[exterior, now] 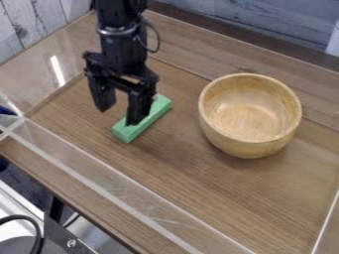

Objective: Put the green block in the brown bowl

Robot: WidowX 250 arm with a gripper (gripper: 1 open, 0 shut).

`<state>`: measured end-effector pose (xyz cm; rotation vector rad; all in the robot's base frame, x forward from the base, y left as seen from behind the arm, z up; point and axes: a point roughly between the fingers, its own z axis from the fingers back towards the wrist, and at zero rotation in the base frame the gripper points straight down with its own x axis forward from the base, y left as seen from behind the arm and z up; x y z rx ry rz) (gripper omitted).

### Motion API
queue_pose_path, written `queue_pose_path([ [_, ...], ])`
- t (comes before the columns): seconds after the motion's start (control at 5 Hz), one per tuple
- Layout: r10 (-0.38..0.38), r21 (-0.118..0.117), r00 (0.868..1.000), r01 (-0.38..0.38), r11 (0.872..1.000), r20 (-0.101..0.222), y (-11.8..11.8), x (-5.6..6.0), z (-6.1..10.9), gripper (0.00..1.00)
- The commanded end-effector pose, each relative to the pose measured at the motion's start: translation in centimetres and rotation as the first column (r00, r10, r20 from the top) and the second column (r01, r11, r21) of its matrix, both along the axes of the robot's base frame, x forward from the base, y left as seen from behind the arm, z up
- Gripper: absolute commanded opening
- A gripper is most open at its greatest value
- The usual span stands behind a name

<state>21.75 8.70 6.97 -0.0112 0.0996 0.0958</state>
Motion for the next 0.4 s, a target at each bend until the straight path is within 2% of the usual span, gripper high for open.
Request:
queue_pose_path([
  [0.0, 0.016, 0.011, 0.999, -0.016, 1.000, 0.034, 0.9, 0.7, -0.5, 1.00],
  [0.2, 0.027, 0.007, 0.999, -0.027, 1.000, 0.030, 1.2, 0.9, -1.6, 1.00],
])
